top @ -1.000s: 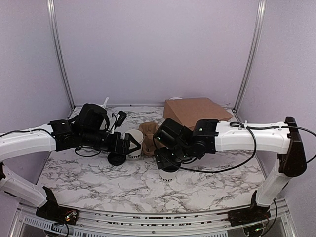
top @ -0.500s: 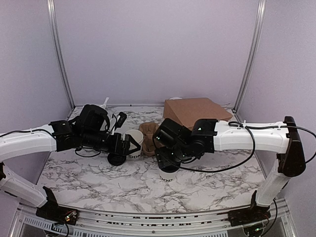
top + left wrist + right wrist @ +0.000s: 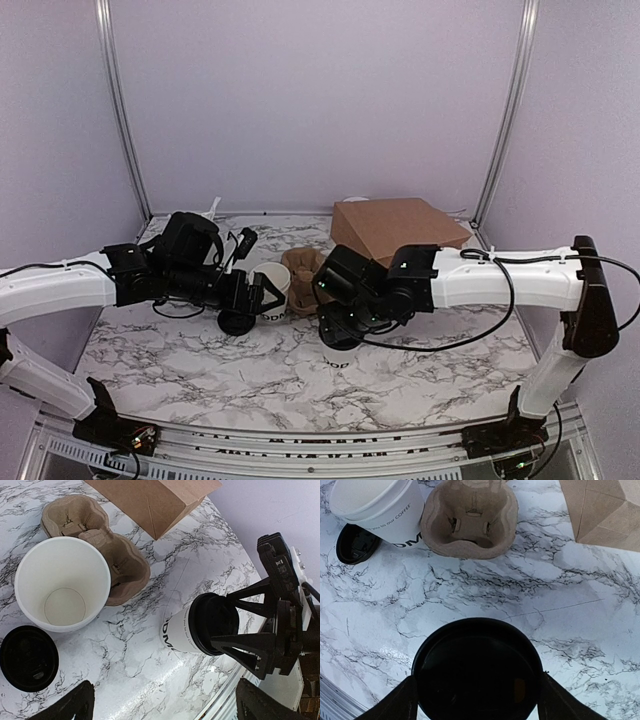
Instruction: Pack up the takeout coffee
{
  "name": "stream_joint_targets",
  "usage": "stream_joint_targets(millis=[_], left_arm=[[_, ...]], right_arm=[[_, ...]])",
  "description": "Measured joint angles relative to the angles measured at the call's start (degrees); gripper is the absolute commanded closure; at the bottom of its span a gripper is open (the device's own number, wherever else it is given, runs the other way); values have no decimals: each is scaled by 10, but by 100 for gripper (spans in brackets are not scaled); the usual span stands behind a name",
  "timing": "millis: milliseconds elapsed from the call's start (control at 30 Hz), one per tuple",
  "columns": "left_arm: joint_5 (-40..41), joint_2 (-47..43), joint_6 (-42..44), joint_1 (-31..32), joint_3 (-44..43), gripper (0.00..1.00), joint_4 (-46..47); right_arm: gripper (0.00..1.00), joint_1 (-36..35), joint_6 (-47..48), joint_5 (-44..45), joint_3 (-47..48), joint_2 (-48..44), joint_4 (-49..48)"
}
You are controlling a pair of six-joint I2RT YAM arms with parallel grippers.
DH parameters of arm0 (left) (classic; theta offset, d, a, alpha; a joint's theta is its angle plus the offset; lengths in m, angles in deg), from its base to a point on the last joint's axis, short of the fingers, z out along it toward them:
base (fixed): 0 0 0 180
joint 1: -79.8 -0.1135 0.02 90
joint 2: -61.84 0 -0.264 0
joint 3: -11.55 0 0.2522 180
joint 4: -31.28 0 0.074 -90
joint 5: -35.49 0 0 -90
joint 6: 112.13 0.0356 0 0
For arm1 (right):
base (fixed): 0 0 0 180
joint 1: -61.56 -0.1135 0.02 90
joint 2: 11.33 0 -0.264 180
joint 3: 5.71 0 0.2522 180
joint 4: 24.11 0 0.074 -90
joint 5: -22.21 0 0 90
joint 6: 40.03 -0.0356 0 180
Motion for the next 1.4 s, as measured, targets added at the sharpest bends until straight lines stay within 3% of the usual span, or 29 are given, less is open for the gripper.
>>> stream_joint_targets(millis=[467, 733, 967, 1200, 1400], left_arm=[[0, 3, 0, 0, 0, 1, 0], [-1, 7, 0, 0, 0, 1, 0], [-1, 7, 0, 0, 0, 1, 0], [-5, 17, 0, 0, 0, 1, 0], [-6, 18, 0, 0, 0, 1, 0]], right_arm=[[24, 4, 2, -5, -2, 12, -3], [38, 3, 2, 0, 0, 16, -4], [40, 3, -6, 10, -3, 13, -3], [40, 30, -13, 22, -70, -52, 7], [40, 118, -12, 35, -160, -159, 19]])
